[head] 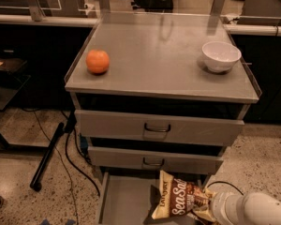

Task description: Pick brown chip bag from bottom drawer and place on counter

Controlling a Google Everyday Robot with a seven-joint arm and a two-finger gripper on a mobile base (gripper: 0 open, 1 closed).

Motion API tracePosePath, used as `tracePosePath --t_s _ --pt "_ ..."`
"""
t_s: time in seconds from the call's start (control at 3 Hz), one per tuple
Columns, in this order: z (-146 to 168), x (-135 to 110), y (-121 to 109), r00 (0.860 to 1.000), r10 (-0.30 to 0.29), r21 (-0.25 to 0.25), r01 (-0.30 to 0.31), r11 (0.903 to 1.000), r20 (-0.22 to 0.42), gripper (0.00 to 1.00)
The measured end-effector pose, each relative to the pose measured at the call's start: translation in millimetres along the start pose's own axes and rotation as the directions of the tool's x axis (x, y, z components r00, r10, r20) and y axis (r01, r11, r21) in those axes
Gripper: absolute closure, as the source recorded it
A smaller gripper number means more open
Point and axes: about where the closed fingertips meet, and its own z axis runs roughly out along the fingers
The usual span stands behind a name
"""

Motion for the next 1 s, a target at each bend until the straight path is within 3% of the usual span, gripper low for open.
tracePosePath --t_s 0.33,0.67,1.0 --pt "2.8 -5.0 -4.4 1.0 0.018 -0.012 -0.018 0.9998 0.014 1.0" --pt "-22.7 -26.3 -15.7 0.999 0.019 -0.002 -0.019 0.9998 0.041 1.0" --pt "-71.9 -51.4 -23.0 0.998 0.012 0.044 -0.015 0.9989 0.054 1.0"
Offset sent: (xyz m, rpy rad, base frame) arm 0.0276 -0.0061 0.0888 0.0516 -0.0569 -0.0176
